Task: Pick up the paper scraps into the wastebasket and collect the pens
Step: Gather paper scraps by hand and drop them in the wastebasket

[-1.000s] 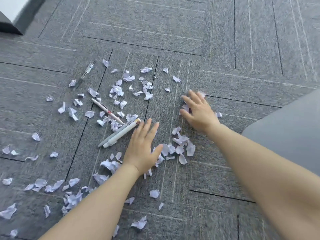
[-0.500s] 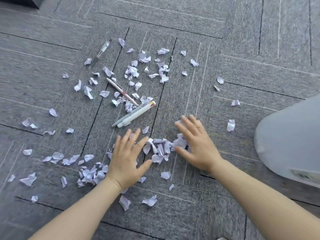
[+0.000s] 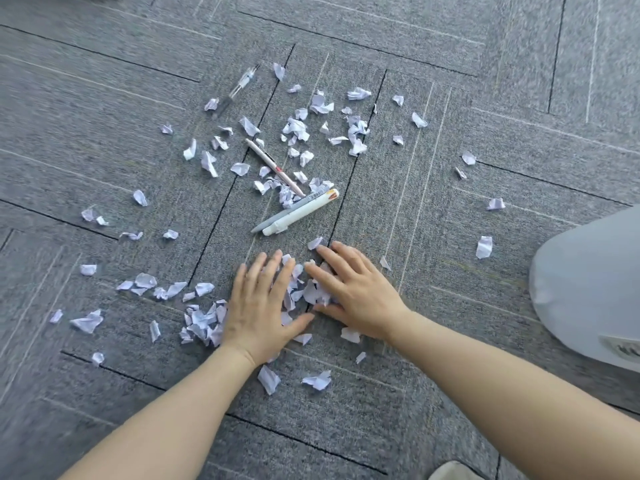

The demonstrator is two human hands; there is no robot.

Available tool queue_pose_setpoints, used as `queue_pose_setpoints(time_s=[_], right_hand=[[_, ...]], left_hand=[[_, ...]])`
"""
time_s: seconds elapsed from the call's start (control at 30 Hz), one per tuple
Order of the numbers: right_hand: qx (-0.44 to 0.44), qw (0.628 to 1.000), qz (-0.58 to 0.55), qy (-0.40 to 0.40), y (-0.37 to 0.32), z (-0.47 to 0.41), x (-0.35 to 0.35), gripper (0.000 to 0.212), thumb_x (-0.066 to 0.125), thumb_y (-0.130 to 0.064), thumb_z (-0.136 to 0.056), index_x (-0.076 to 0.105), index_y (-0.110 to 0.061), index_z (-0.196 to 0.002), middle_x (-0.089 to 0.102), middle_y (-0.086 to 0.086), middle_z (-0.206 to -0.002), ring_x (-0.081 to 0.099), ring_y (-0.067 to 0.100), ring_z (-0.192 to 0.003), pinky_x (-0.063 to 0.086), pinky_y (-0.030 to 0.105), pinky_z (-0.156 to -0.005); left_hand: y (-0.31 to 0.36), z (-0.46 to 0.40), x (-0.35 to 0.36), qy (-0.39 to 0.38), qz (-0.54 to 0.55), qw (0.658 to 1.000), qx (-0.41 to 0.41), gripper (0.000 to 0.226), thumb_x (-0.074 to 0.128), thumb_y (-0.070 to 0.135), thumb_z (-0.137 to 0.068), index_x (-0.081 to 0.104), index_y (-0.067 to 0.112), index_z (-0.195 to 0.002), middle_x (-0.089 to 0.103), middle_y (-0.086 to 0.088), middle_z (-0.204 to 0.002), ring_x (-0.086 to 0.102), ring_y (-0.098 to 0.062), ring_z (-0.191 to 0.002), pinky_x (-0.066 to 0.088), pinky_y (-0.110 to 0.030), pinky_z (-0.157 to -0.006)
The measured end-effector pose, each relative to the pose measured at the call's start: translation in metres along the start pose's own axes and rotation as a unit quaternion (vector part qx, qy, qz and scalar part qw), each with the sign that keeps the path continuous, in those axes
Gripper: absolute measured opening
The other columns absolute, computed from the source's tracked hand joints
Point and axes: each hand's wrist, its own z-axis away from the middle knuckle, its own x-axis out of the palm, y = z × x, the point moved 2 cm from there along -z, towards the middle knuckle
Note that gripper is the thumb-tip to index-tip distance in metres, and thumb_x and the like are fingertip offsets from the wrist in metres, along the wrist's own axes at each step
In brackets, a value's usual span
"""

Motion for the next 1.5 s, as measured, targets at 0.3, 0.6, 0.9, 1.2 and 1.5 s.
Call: queue_pose_setpoints(time_s=[0.3,0.6,0.9,1.2,1.5], right_hand=[[-0.008,0.999,0.024,0.031,0.005,-0.028,-0.016,0.015,0.069,-0.017,-0.083,0.059,-0.013,-0.093,0.057,0.006,-0.081,0.056,0.025,-0.063,0.035,0.031,-0.041],[0.275,0.911,-0.223,0.21,0.009,-0.002,-0.072,0.007,0.053,-0.008,-0.095,0.06,-0.01,-0.097,0.068,0.0,-0.085,0.055,0.012,-0.066,0.038,0.027,-0.058],[0.332,0.729,-0.227,0.554,0.051,0.092,-0.289,0.011,0.056,-0.014,-0.097,0.059,-0.017,-0.087,0.056,-0.006,-0.055,0.056,0.015,-0.041,0.042,0.029,-0.045],[0.541,0.574,-0.29,0.541,0.116,0.24,-0.286,0.025,0.051,-0.041,-0.09,0.063,-0.026,-0.074,0.057,-0.009,-0.066,0.049,0.014,-0.059,0.04,0.028,-0.055],[0.471,0.569,-0.266,0.62,0.098,0.237,-0.307,0.02,0.048,-0.025,-0.098,0.066,-0.026,-0.093,0.067,-0.016,-0.079,0.062,0.002,-0.078,0.049,0.02,-0.074]], left_hand=[[0.003,-0.052,-0.011,0.133,-0.048,0.976,0.167,0.025,0.042,0.034,-0.096,0.048,0.015,-0.08,0.049,-0.005,-0.073,0.048,-0.025,-0.063,0.038,-0.036,-0.05],[0.04,-0.059,-0.052,0.148,0.24,0.959,-0.04,0.027,0.045,0.02,-0.094,0.042,0.016,-0.067,0.038,0.007,-0.052,0.041,-0.014,-0.043,0.02,-0.022,-0.038],[0.241,-0.112,-0.239,0.274,0.565,0.765,0.141,0.027,0.053,0.017,-0.087,0.043,0.015,-0.062,0.043,0.003,-0.052,0.039,-0.016,-0.049,0.035,-0.03,-0.046],[0.414,-0.128,-0.253,0.046,0.588,0.789,0.173,0.035,0.053,0.022,-0.085,0.039,0.016,-0.054,0.041,0.003,-0.049,0.037,-0.015,-0.049,0.027,-0.029,-0.048],[0.401,-0.127,-0.246,0.128,0.503,0.801,0.299,0.027,0.045,0.021,-0.094,0.066,0.007,-0.084,0.066,-0.006,-0.077,0.061,-0.022,-0.075,0.047,-0.039,-0.069]])
